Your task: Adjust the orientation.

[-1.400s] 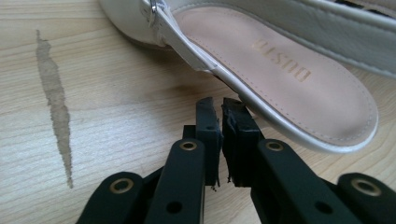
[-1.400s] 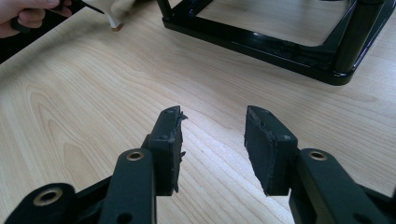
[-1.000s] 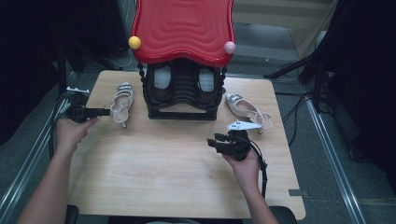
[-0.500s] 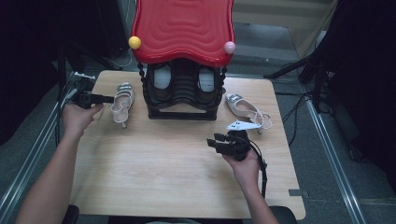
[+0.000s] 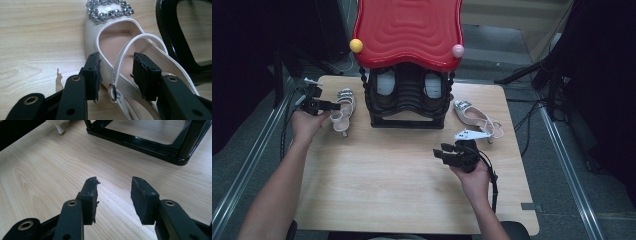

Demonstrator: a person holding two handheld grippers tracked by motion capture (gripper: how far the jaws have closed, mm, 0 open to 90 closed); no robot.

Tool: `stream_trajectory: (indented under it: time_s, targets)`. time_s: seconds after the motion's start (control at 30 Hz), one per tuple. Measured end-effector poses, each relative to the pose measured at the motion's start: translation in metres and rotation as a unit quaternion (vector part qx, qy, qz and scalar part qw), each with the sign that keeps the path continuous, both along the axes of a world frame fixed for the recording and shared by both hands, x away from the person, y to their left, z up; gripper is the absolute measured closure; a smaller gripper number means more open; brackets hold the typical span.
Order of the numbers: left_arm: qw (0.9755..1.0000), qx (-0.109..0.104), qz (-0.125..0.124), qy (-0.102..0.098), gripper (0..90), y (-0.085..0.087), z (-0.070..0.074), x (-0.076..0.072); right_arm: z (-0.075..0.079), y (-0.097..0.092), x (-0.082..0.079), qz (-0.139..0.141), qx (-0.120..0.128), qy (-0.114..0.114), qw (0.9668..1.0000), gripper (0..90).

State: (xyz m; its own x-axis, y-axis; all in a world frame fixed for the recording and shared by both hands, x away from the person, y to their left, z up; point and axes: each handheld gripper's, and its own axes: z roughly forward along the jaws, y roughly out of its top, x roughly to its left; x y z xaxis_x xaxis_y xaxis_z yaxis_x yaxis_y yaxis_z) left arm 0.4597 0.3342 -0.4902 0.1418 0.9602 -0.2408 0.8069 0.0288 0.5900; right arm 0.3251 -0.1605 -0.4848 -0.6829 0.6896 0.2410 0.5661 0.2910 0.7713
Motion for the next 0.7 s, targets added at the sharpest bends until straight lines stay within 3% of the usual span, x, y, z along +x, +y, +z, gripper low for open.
stream_trajectory:
  time_s: [0.23,0.3,0.37,0.43,0.5,0.7]
  targets:
    - [0.9998,0.021,0.006,-0.001,57.6,-0.010,-0.003,0.003,0.000,0.001,-0.001,0.001,-0.002,0.000,1.0000,57.5]
    - [0.9997,0.020,0.008,0.008,56.3,-0.008,-0.005,0.005,-0.001,0.001,0.000,0.002,-0.003,0.000,1.0000,57.5]
    - [0.9989,0.037,0.011,0.025,56.8,-0.007,-0.011,0.007,-0.001,0.001,-0.001,0.002,-0.003,-0.001,1.0000,57.4]
    - [0.9994,0.024,0.014,0.022,56.0,-0.007,-0.013,0.008,-0.001,0.002,-0.001,0.003,-0.004,-0.002,1.0000,57.4]
    - [0.9990,0.036,0.014,0.023,57.1,-0.010,-0.013,0.008,-0.001,0.001,-0.001,0.002,-0.004,-0.002,1.0000,57.5]
    - [0.9970,0.063,0.030,0.033,81.2,-0.007,-0.010,0.008,-0.001,0.002,-0.001,0.003,-0.004,-0.003,1.0000,57.5]
